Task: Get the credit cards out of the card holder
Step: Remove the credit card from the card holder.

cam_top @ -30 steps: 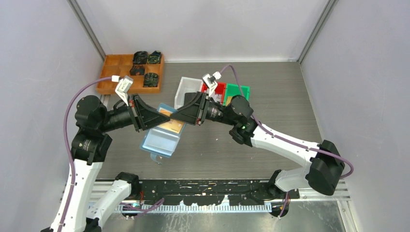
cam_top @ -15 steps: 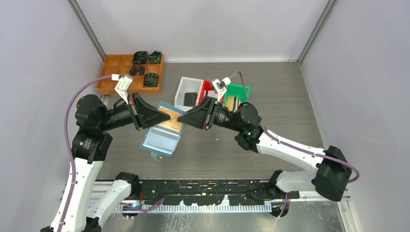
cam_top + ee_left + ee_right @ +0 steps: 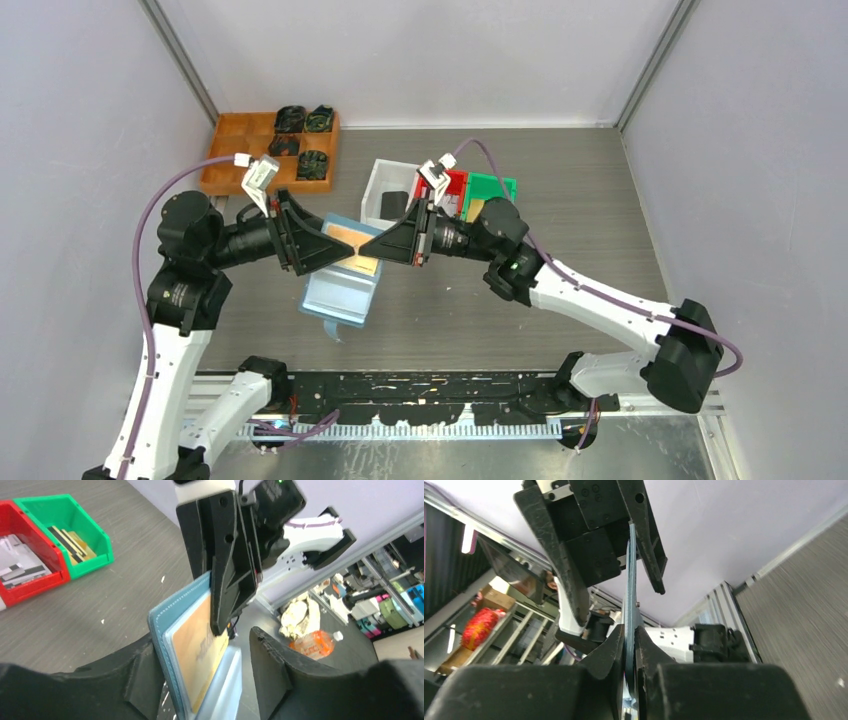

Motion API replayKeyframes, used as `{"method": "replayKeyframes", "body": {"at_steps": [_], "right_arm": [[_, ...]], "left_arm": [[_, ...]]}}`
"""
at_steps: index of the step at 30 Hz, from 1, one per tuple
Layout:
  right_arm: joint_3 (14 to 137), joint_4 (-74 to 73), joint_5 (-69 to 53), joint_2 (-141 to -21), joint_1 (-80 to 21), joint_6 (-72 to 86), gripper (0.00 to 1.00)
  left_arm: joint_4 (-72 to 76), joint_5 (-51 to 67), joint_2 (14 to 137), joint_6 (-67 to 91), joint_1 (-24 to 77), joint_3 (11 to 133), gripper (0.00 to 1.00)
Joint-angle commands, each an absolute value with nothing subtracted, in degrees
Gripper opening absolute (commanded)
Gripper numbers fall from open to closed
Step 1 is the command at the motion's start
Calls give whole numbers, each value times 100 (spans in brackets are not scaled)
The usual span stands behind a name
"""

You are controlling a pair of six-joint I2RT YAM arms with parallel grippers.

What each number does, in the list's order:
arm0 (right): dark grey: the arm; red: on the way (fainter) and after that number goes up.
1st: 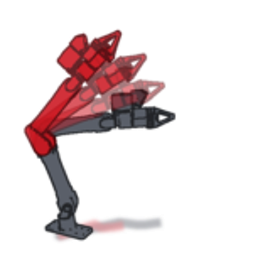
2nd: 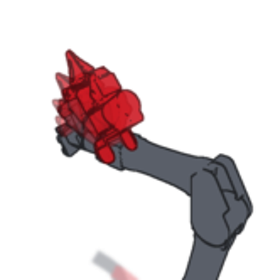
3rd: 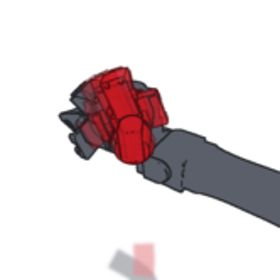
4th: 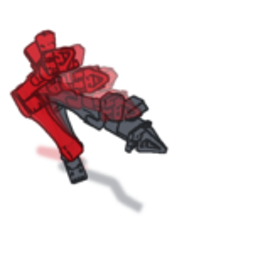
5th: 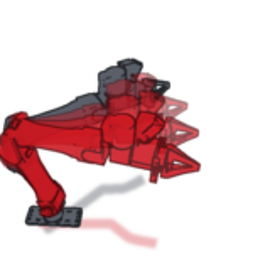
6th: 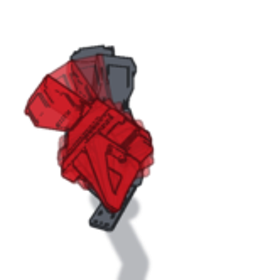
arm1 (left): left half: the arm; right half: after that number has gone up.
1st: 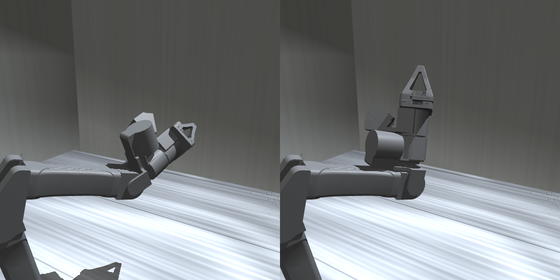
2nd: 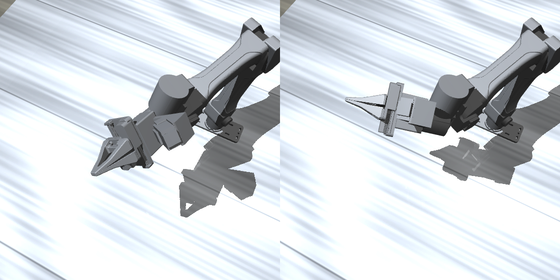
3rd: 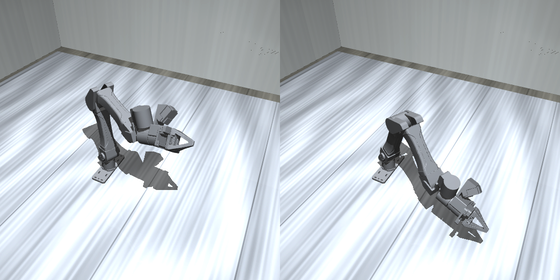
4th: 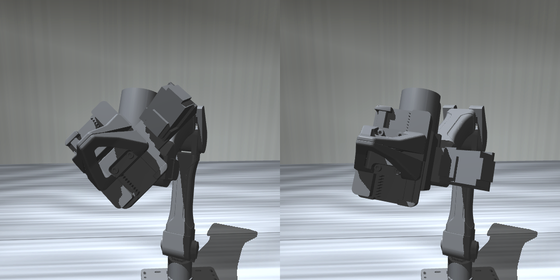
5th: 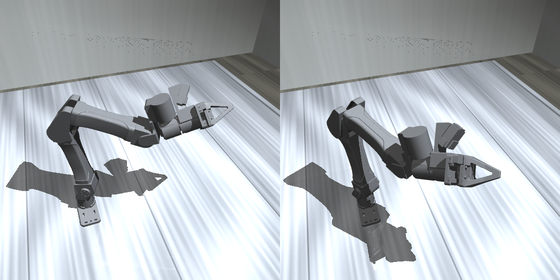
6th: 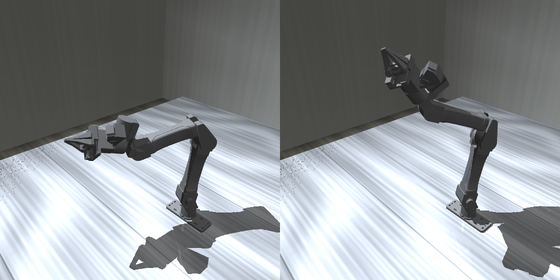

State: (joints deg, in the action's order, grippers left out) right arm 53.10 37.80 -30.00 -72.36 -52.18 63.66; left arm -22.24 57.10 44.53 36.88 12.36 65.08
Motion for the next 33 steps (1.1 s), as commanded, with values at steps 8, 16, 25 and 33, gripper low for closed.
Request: {"method": "replayKeyframes", "body": {"at_steps": [8, 16, 25, 33], "right_arm": [[7634, -2683, -4240, -6919, -5053, 3041, 1], [8723, -3894, -4446, -7621, -5125, 2261, 1], [9637, -4482, -4474, -8239, -5238, 1830, 1], [9906, -4700, -4467, -8387, -5260, 1673, 1]], "left_arm": [[-5064, 6782, 4834, 317, 1225, 7216, 56], [-5184, 7011, 4963, 105, 1232, 7069, 41], [-5719, 7076, 5003, -468, 1231, 7118, 34], [-6211, 7138, 5137, -943, 1231, 7198, 28]]}}
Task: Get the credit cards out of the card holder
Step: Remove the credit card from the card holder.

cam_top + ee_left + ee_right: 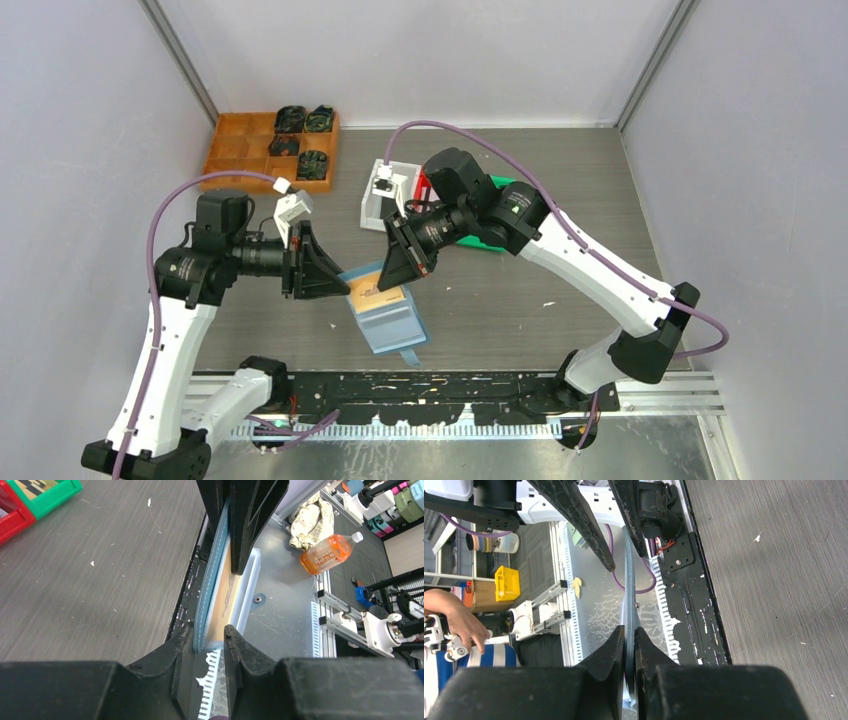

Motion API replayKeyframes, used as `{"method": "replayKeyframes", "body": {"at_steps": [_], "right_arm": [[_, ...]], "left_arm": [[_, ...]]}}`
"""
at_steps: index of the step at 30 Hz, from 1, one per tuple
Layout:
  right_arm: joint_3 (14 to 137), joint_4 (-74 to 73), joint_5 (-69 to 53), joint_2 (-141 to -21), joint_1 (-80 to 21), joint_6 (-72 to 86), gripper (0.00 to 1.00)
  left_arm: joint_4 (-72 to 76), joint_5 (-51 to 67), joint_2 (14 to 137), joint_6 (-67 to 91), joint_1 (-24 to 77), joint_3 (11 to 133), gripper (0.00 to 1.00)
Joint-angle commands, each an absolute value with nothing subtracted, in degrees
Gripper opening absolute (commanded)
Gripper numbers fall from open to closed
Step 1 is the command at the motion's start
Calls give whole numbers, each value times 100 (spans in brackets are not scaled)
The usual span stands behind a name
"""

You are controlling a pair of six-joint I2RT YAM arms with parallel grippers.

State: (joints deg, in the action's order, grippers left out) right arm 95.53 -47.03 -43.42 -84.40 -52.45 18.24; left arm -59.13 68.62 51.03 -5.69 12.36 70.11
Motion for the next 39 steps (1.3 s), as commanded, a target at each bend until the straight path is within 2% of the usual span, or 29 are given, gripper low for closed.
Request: {"method": "replayKeyframes", "body": {"at_steps": [1, 15, 21, 24, 28, 29, 31, 36, 39], "right_arm": [[9936, -4714, -4473, -8392, -5263, 1664, 1], [10058, -4856, -4505, -8458, -5310, 1500, 1], [10162, -4731, -4633, -8580, -5468, 1459, 1], [10304, -4722, -4669, -8667, -5600, 1354, 1], [10441, -4628, -4782, -8770, -5681, 1289, 1], [10493, -4625, -4804, -8824, -5700, 1284, 1], [10616, -4673, -4840, -8920, -5711, 1263, 1], [10834, -4721, -4881, -9066, -5712, 1180, 1], [10907, -4606, -4880, -9127, -5710, 1203, 3]], "left_arm": [[-6245, 7151, 5141, -985, 1237, 7198, 28], [-6535, 7280, 5134, -1185, 1232, 7356, 31], [-5784, 7496, 5032, -398, 1230, 7097, 59], [-5454, 7563, 4984, -105, 1231, 6968, 64], [-5443, 7578, 5000, -79, 1231, 6939, 66], [-5459, 7582, 4994, -79, 1231, 6935, 64], [-5503, 7629, 4990, -82, 1233, 6926, 55], [-5919, 7733, 5074, -442, 1235, 6986, 22], [-6028, 7799, 5128, -483, 1233, 6974, 19]]}}
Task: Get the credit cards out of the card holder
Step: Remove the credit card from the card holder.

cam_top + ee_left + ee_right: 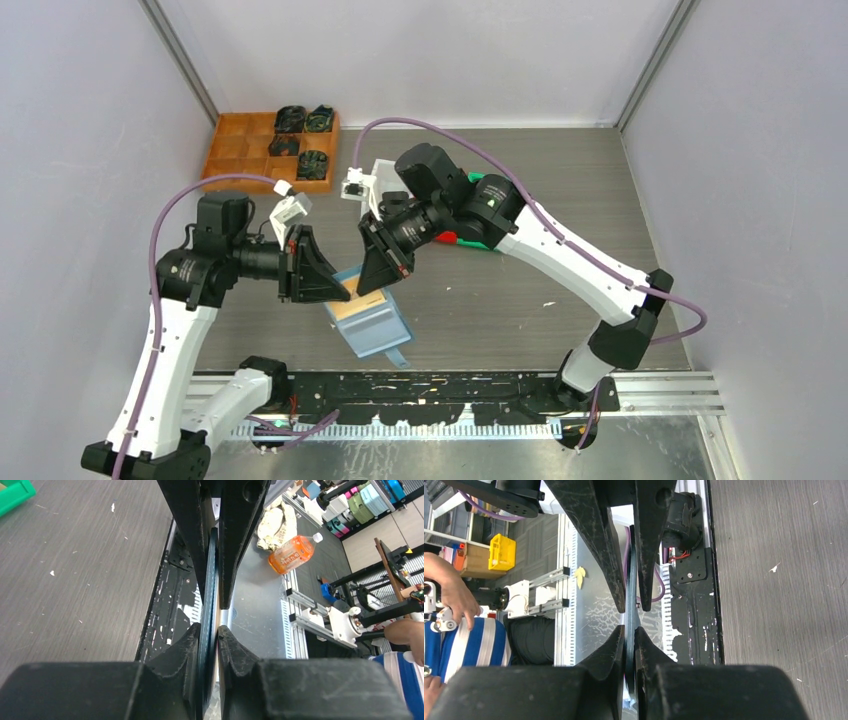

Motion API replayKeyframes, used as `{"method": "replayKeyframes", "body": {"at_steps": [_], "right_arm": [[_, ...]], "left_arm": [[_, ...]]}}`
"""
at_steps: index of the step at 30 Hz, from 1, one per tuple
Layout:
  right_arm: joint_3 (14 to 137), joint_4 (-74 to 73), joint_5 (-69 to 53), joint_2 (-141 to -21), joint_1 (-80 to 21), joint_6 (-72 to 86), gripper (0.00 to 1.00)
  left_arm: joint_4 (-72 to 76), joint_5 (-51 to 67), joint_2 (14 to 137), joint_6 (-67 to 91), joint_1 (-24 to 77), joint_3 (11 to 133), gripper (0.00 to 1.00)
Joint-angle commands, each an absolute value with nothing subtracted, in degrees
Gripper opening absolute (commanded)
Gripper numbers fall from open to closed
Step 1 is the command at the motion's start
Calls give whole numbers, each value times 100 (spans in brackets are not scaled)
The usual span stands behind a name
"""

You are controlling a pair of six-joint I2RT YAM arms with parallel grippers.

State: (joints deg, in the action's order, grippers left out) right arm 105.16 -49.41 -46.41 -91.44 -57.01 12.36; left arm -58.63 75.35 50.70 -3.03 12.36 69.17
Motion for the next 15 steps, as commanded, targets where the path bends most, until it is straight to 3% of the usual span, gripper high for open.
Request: {"method": "replayKeyframes", "body": {"at_steps": [1, 5, 11, 15], "right_arm": [[10903, -4508, -4890, -9139, -5709, 1253, 6], [10384, -3338, -4650, -8881, -5646, 1904, 21], [8359, -245, -4600, -8015, -5160, 3971, 35], [7642, 576, -4513, -7641, -5082, 4431, 40]], "left_arm": [[-6025, 7799, 5140, -483, 1231, 6956, 17], [-5788, 7563, 5116, -347, 1233, 6992, 1], [-4633, 7107, 4917, 753, 1231, 6897, 0], [-3932, 6908, 4754, 1379, 1230, 6720, 0]]}}
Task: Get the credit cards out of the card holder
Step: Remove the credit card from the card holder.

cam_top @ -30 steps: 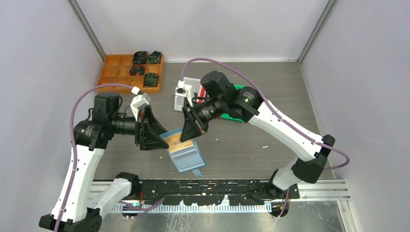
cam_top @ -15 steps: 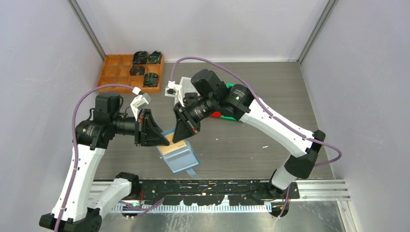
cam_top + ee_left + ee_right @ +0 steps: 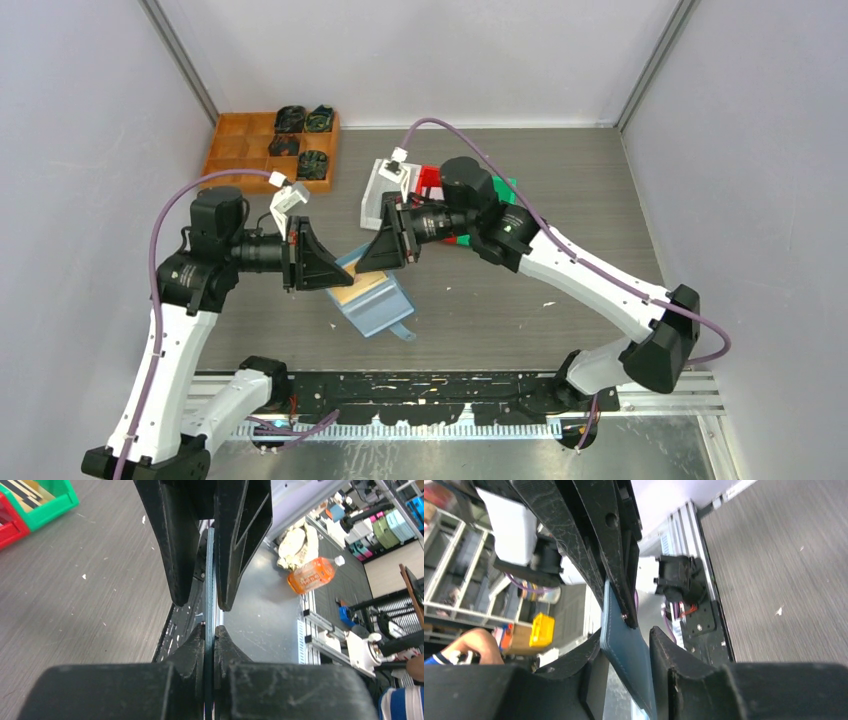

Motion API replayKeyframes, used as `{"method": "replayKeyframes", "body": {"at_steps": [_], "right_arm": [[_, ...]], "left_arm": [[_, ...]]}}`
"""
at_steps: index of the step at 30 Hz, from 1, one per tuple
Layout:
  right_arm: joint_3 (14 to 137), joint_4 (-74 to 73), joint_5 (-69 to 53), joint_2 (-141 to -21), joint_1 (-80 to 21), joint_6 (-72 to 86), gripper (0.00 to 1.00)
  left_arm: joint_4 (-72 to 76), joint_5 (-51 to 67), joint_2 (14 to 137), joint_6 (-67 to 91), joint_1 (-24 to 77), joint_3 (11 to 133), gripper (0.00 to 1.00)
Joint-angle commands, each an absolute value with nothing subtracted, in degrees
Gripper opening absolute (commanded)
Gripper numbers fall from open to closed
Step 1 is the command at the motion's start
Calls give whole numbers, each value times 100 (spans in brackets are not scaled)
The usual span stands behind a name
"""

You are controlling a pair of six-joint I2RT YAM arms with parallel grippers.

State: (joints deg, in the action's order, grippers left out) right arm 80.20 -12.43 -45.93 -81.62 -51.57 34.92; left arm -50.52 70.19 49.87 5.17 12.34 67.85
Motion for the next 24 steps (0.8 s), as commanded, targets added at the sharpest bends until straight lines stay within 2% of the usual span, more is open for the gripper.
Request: {"method": "replayKeyframes", "body": {"at_steps": [1, 5, 13, 21, 23, 24], "right_arm": [[7532, 752, -4495, -7592, -5085, 4533, 40], [7190, 1649, -4479, -7572, -5079, 5044, 38], [7121, 2905, -4764, -7859, -5079, 5973, 26], [7110, 2800, -4927, -7812, -5080, 6003, 14], [7093, 2670, -4943, -7764, -5074, 5942, 16], [7105, 2481, -4940, -7728, -5067, 5855, 23]], "left_arm": [[-3795, 6906, 4738, 1533, 1235, 6682, 0], [-3384, 6939, 4701, 2045, 1231, 6611, 0], [-3300, 7069, 4593, 2353, 1232, 6545, 0], [-3243, 7110, 4559, 2432, 1235, 6502, 0], [-3238, 7104, 4556, 2435, 1235, 6504, 0], [-3236, 7109, 4549, 2435, 1235, 6504, 0]]}}
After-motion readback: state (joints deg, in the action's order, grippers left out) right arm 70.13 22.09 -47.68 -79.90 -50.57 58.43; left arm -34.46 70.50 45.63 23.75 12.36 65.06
